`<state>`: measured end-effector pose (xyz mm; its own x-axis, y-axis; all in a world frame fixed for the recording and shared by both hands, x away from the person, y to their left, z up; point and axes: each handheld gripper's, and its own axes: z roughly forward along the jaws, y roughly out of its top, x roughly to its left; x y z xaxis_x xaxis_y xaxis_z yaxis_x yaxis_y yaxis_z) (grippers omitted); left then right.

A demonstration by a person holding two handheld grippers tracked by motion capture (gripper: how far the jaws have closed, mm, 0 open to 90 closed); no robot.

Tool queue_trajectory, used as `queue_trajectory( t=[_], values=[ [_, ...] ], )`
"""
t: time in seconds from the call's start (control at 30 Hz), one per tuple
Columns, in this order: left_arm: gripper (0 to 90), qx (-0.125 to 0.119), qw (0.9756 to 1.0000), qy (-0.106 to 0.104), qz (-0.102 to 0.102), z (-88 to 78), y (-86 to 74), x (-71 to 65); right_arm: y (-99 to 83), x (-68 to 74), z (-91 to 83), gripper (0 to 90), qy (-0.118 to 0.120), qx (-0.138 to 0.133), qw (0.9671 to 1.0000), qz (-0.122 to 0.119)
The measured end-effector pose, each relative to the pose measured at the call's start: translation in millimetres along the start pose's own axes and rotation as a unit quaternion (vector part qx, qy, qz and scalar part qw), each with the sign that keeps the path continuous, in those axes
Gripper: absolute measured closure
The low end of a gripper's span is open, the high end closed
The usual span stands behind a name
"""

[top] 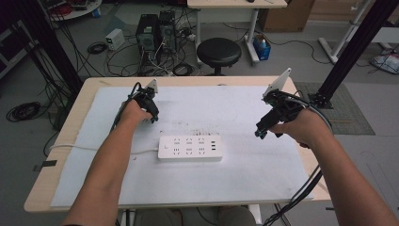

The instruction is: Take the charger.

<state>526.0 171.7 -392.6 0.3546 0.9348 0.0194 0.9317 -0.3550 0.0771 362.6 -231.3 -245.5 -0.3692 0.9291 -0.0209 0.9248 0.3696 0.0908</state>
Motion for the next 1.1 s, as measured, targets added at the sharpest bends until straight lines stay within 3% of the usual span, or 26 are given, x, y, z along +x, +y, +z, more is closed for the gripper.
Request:
queue_trajectory(
  t=[0.3,0.37,0.57,0.7,0.9,1.1],
  values=[
    [42.4,-0.008,0.9986,-0.018,0.048,-39.2,-28.2,-17.6,1.6,7.4,0.7,10.3,0.004,0.006,1.0,-0.004],
    [42.4,-0.014,0.9982,-0.012,0.057,-49.7,-36.3,-22.7,2.0,9.3,0.3,10.3,0.003,0.007,1.0,-0.006],
    [42.4,-0.032,0.9967,-0.028,0.069,-83.8,-60.9,-31.6,2.2,14.4,-1.1,10.3,0.006,0.002,0.9999,-0.011],
    [42.4,-0.038,0.9954,-0.016,0.087,-106.2,-75.6,-37.4,1.9,18.7,-2.0,10.3,0.008,0.002,0.9999,-0.014],
    [42.4,-0.05,0.9935,-0.013,0.101,-136.9,-97.2,-45.9,-0.8,24.4,-2.4,10.3,0.009,0.0,0.9998,-0.02],
    [42.4,-0.054,0.9934,-0.013,0.1,-158.8,-118.5,-47.2,-2.8,27.7,-1.6,10.3,0.01,0.0,0.9997,-0.02]
  ],
)
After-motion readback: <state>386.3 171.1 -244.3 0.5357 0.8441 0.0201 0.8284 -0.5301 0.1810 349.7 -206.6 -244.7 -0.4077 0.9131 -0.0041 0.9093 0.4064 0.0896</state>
